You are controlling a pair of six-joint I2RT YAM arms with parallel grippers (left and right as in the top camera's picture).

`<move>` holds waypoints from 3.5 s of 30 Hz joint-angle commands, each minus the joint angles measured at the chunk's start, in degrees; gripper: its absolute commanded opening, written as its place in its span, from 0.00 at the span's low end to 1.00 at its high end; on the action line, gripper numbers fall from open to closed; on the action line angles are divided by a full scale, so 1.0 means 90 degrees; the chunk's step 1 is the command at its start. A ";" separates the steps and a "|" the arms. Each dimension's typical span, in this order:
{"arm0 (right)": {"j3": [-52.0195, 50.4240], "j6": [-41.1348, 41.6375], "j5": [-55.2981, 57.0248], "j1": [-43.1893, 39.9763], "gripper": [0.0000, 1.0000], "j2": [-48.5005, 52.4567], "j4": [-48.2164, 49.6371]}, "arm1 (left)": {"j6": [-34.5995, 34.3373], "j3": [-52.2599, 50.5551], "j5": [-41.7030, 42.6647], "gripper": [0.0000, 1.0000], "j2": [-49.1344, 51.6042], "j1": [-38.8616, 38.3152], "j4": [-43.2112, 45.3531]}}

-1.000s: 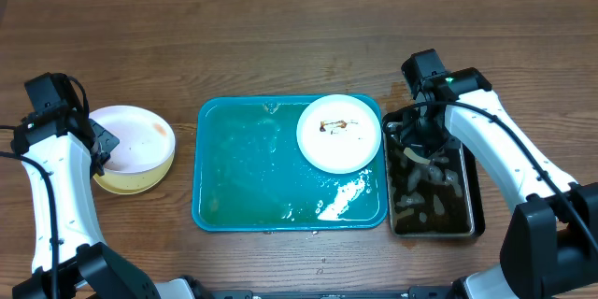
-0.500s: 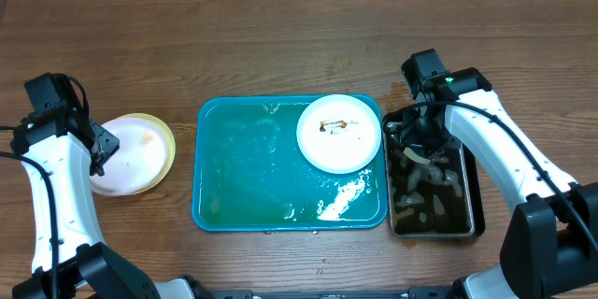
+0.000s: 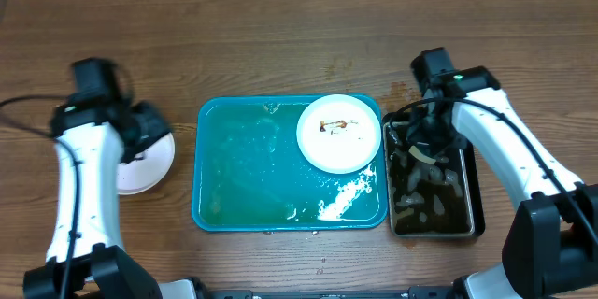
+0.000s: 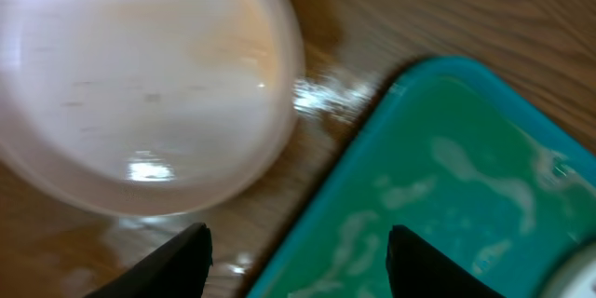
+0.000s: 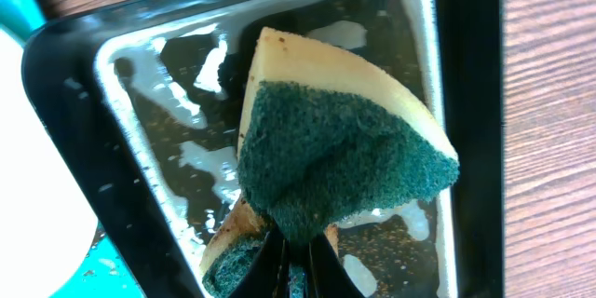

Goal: Clean dirty plates on tray and stack at the side
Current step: 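Reach to the back white plate and grip its rim with the left gripper, then dip and swish the sponge in the soapy water with the right gripper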

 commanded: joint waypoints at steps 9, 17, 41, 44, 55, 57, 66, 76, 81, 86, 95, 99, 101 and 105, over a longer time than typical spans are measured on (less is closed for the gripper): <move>-0.0015 -0.0644 -0.0602 -0.0357 0.04 -0.0202 0.0000 | -0.0369 -0.0022 0.0748 0.67 0.0109 -0.2965 0.0508; -0.0015 -0.0641 -0.0602 -0.0357 0.04 -0.0202 0.0036 | -0.1469 -0.0022 0.0588 0.68 0.0930 -0.4320 0.0789; -0.0015 -0.0644 -0.0605 -0.0357 0.04 -0.0202 0.0041 | -0.2863 -0.0022 0.0685 0.44 0.2606 -0.4874 0.1421; -0.0015 -0.0729 -0.0605 -0.0357 0.04 -0.0202 0.0044 | -0.2817 -0.0022 0.0396 0.41 0.2603 -0.4862 0.1304; -0.0092 -0.3024 -0.1783 -0.0333 0.04 -0.0194 0.0083 | -0.1486 -0.0019 -0.0401 0.23 0.2601 -0.4141 0.0542; -0.0260 -0.3378 -0.1734 -0.0333 0.04 -0.0194 0.0143 | -0.1197 -0.0019 -0.0401 0.19 0.2601 -0.3915 0.0459; -0.2132 -0.2747 -0.1795 -0.0335 0.04 -0.0182 0.2344 | -0.0646 -0.0019 -0.0318 0.05 0.2601 -0.3504 0.0253; -0.2905 -0.0087 -0.0901 -0.0675 0.04 -0.0182 0.2747 | -0.0651 -0.0019 -0.0219 0.05 0.2601 -0.3553 0.0245; -0.2907 -0.1088 -0.4141 -0.0580 0.04 -0.0182 0.3570 | -0.0651 -0.0019 -0.0221 0.05 0.2601 -0.3553 0.0253; -0.2907 -0.1411 -0.4843 -0.0282 0.04 -0.0182 0.3633 | -0.0653 -0.0019 -0.0221 0.06 0.2601 -0.3553 0.0223; -0.2905 0.0019 -0.0957 -0.0680 0.04 -0.0182 0.2319 | -0.0653 -0.0019 -0.0221 0.06 0.2601 -0.3553 0.0185; -0.2837 0.0083 -0.0996 -0.1151 0.04 -0.0182 0.2431 | -0.0653 -0.0019 -0.0219 0.06 0.2601 -0.3553 0.0180; -0.2752 -0.0027 -0.1311 -0.1268 0.04 -0.0182 0.2594 | -0.0653 -0.0019 -0.0219 0.06 0.2601 -0.3553 0.0180; -0.2623 -0.0651 -0.2310 -0.1214 0.04 -0.0182 0.2946 | -0.0678 -0.0019 -0.0219 0.06 0.2601 -0.3553 0.0185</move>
